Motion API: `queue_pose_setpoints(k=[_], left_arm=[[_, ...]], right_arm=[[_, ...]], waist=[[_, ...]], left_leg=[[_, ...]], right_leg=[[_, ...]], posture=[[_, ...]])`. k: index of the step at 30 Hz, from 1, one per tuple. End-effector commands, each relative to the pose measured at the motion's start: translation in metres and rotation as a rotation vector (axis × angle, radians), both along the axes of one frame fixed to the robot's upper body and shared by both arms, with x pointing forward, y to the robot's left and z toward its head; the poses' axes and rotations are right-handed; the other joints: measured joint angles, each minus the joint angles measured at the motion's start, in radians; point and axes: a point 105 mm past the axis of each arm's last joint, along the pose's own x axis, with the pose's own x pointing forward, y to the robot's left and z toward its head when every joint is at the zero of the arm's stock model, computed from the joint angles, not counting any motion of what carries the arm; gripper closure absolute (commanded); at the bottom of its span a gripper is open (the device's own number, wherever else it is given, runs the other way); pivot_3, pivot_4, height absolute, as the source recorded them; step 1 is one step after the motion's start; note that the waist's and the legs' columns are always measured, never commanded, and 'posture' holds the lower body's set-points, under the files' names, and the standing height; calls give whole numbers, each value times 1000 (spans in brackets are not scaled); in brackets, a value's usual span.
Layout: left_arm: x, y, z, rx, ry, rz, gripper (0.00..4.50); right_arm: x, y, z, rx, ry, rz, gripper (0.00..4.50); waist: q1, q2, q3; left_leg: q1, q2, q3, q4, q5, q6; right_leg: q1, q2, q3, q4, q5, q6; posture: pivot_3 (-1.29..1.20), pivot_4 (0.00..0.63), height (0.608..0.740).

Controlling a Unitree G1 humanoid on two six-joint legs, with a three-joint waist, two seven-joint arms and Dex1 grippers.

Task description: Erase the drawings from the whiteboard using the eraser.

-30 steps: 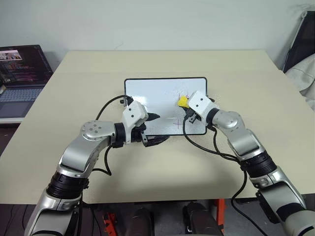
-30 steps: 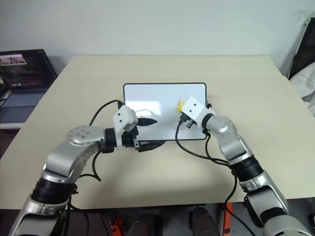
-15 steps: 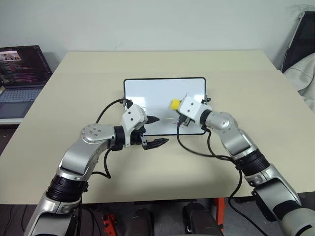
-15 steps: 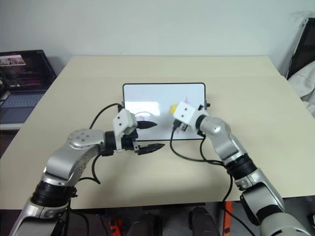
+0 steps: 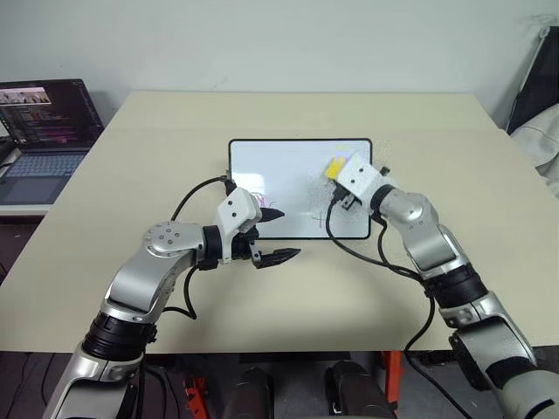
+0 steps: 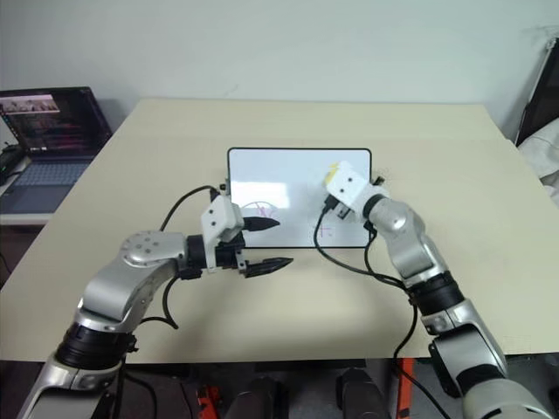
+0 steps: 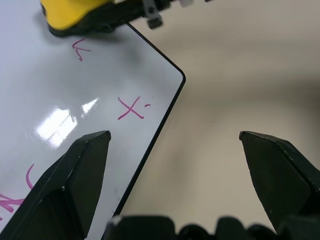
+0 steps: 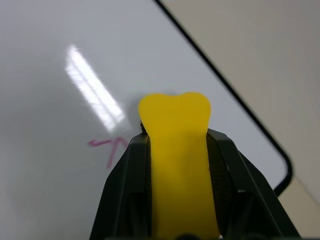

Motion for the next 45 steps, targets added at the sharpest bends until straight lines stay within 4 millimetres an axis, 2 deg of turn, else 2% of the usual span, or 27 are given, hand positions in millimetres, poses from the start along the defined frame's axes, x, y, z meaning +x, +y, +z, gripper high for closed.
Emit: queue_pose_setpoints(k=[1,3,6,8,10,14,19,23,28,31,33,35,38,45], left_arm=[[-5,-6,13,-13,-52,-33,0],[-4,-6,13,-14,-52,-34,0],[-7,-6,13,-12,-45,-45,0],[-9,-7,11,-11,-40,-51,0],[-10,-7,11,-11,-37,-54,0],[-10,-8,9,-13,-34,-58,0],[-9,-6,7,-13,-32,-55,0],[-8,-5,6,-13,-32,-54,0],[-10,-7,5,-16,-28,-63,0],[-11,-8,6,-15,-27,-66,0],[-11,-8,6,-15,-27,-66,0],[-11,-8,6,-16,-27,-65,0],[-11,-7,7,-16,-30,-61,0],[-10,-7,9,-16,-32,-56,0]], right_arm=[[-13,2,-32,-75,145,52,3375],[-8,-2,-27,-83,104,15,3375],[12,-15,2,-16,-57,-116,3376],[18,-18,16,40,-111,-154,3377],[21,-20,20,47,-133,-168,3377],[22,-19,10,24,-88,-159,3377],[0,-11,-30,-61,132,-29,3377],[-4,-9,-29,-61,141,-10,3377],[20,-17,18,14,-109,-148,3377],[26,-22,30,33,-175,-190,3377],[28,-25,27,29,-161,-202,3377],[27,-25,14,10,-103,-185,3377],[19,-22,-7,-19,-2,-143,3378],[-2,-17,-29,-113,117,-44,3378]], waist=[[-4,0,0],[-9,0,0],[-11,0,0],[-11,0,1],[-11,0,1],[-10,0,1],[-10,0,0],[-15,0,1],[-17,1,1],[-15,1,1],[-14,1,1],[-14,1,1],[-14,1,1],[-15,1,1]], left_leg=[[1,0,0,0,0,0],[3,0,0,0,0,0],[8,1,0,0,0,0],[12,1,0,0,0,0],[13,1,0,-1,1,1],[12,1,0,-2,1,1],[12,1,0,-2,0,2],[13,1,0,-2,1,2],[15,2,1,-2,1,2],[14,1,0,-2,1,2],[13,1,0,-3,1,2],[11,1,0,-3,1,2],[11,1,0,-3,0,2],[12,1,0,-4,0,2]], right_leg=[[1,0,0,0,0,0],[3,0,0,0,0,0],[8,0,0,-1,0,0],[13,1,0,-3,-1,2],[15,1,0,-5,-1,4],[14,1,0,-8,1,1],[14,0,0,-8,1,1],[15,0,1,-8,0,2],[16,0,1,-8,-1,5],[16,0,1,-8,0,5],[15,0,1,-8,0,4],[13,0,1,-9,2,1],[13,0,1,-9,2,1],[14,0,1,-9,-1,5]], posture=[[0,150,740],[0,150,740],[0,150,740],[0,150,740],[0,150,740],[0,150,740],[0,150,740],[0,150,740],[0,150,740],[0,150,740],[0,150,740],[0,150,740],[0,150,740],[0,150,740]])
